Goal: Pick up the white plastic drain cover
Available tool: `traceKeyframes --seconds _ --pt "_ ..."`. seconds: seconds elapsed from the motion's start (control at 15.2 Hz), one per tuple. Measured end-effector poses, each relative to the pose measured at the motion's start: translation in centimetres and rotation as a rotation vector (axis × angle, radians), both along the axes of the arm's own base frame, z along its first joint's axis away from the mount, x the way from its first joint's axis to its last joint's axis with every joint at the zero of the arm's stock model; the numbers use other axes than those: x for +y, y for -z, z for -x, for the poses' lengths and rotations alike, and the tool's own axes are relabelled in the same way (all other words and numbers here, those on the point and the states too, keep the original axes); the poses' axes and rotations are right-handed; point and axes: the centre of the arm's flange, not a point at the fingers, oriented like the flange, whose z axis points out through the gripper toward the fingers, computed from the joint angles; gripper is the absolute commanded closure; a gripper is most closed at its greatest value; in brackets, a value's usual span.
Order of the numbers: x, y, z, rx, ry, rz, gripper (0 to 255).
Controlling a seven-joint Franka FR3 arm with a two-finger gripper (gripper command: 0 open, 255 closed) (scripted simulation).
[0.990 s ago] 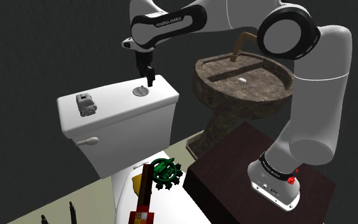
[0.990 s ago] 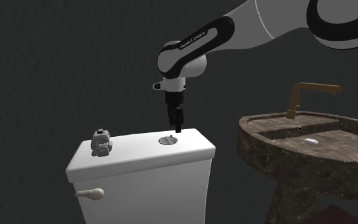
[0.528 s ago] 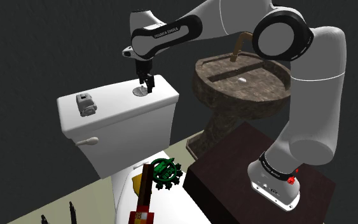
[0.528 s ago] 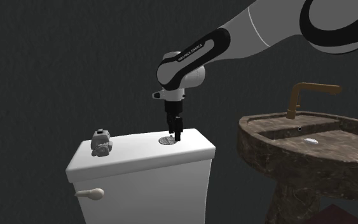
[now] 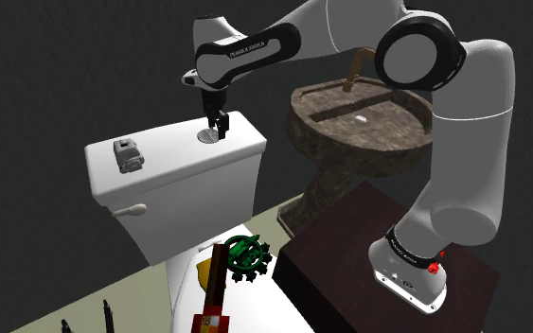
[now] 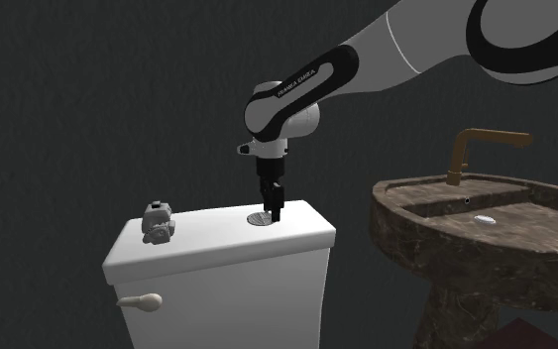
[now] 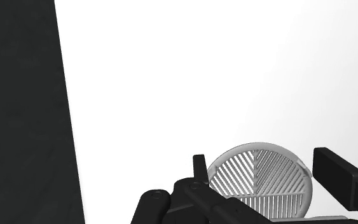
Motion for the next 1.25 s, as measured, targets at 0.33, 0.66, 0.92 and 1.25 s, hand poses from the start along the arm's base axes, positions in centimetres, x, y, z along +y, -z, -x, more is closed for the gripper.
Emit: traceKeyframes --seconds 0.33,0.66,0.92,1.25 --pt "0.0 -0.6 0.0 0.001 0.0 0.0 255" --pt "0.0 -3.0 0.1 0.0 0.0 0.0 255" --pt "-0.1 -5.1 0.0 0.0 0.0 0.0 255" --pt "-0.1 -7.6 0.0 0.0 0.0 0.0 255"
